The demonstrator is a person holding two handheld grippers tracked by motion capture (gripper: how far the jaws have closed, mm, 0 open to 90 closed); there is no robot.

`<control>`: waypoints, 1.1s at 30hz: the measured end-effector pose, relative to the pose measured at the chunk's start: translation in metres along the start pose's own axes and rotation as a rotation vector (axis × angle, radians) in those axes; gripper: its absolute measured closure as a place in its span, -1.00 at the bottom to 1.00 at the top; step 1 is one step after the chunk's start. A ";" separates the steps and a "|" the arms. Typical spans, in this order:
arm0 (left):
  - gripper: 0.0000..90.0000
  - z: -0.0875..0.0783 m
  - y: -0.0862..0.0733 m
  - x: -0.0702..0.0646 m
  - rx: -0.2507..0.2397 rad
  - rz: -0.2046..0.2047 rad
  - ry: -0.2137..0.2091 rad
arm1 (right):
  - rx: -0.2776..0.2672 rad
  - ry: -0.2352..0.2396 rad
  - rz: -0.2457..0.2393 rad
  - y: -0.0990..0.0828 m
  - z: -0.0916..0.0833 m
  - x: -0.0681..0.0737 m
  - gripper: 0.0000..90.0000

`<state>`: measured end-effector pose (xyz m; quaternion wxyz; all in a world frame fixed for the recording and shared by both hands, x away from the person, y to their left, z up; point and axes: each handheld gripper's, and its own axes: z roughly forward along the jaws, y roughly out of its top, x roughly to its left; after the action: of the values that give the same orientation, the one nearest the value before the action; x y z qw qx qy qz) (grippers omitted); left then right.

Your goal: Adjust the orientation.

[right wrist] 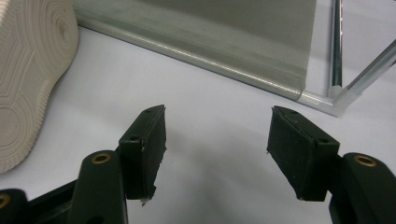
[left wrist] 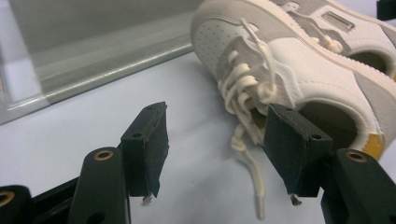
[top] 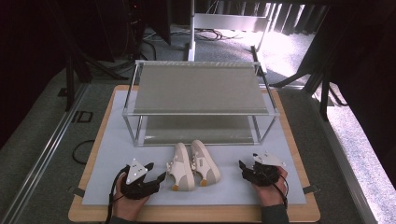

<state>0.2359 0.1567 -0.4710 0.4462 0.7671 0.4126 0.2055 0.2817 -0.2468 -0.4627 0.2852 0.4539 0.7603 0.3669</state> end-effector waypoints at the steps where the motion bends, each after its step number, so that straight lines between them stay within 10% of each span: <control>1: -0.12 0.001 0.000 -0.001 0.002 0.003 -0.004 | -0.001 -0.003 -0.001 0.000 0.000 0.000 -0.19; 18: 0.09 0.030 0.008 -0.016 0.059 0.075 -0.028 | -0.013 -0.029 -0.009 0.001 -0.003 -0.001 -0.19; 33: 0.77 0.033 0.018 -0.014 -0.002 0.010 -0.008 | -0.013 -0.040 -0.016 0.000 -0.003 -0.001 -0.19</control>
<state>0.2580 0.1236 -0.4719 0.4475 0.7696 0.4066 0.2053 0.2800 -0.2486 -0.4609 0.3063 0.4532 0.7556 0.3602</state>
